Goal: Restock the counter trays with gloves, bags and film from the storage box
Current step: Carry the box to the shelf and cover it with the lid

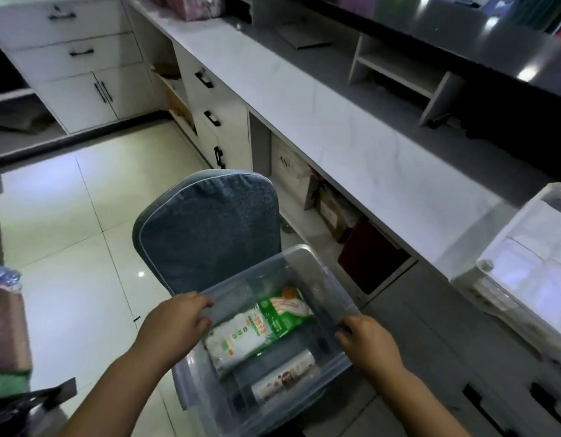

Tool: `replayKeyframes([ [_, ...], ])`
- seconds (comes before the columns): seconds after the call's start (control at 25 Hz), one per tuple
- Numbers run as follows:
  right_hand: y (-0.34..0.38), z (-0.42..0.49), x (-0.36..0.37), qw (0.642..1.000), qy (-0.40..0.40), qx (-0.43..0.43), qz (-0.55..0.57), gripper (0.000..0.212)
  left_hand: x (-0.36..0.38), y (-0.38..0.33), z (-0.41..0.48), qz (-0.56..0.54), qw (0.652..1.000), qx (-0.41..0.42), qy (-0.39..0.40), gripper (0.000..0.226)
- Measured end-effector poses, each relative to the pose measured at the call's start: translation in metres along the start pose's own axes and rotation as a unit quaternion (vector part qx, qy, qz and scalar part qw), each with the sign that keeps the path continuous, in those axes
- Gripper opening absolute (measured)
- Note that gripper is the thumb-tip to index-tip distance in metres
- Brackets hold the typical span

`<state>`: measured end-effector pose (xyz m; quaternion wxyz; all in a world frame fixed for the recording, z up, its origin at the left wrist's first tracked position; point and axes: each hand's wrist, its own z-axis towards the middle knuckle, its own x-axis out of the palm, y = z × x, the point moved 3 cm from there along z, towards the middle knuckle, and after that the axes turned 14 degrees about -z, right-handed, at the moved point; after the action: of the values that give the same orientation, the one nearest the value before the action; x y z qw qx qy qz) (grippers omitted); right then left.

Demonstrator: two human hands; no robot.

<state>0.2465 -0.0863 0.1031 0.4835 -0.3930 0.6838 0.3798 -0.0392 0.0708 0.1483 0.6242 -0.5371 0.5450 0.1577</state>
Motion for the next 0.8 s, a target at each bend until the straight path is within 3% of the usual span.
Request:
replayKeyframes([
  [0.16,0.0,0.036,0.017,0.999,0.043,0.019,0.01,0.022,-0.001,0.013,0.049,0.002,1.0,-0.004,0.015,0.03],
  [0.36,-0.002,0.05,0.046,0.991,0.096,0.088,0.035,0.025,0.028,0.029,0.099,0.012,0.994,-0.001,0.109,0.034],
  [0.52,0.004,0.049,0.067,0.974,0.104,0.198,0.03,0.025,0.053,0.043,0.141,0.012,0.983,0.026,0.184,0.037],
  [0.64,0.015,0.034,0.079,0.953,0.095,0.286,0.028,0.038,0.071,0.055,0.167,0.021,0.968,0.067,0.243,0.035],
  [0.8,0.052,0.014,0.105,0.918,0.146,0.369,0.018,0.049,0.089,0.066,0.201,0.039,0.938,0.114,0.324,0.028],
])
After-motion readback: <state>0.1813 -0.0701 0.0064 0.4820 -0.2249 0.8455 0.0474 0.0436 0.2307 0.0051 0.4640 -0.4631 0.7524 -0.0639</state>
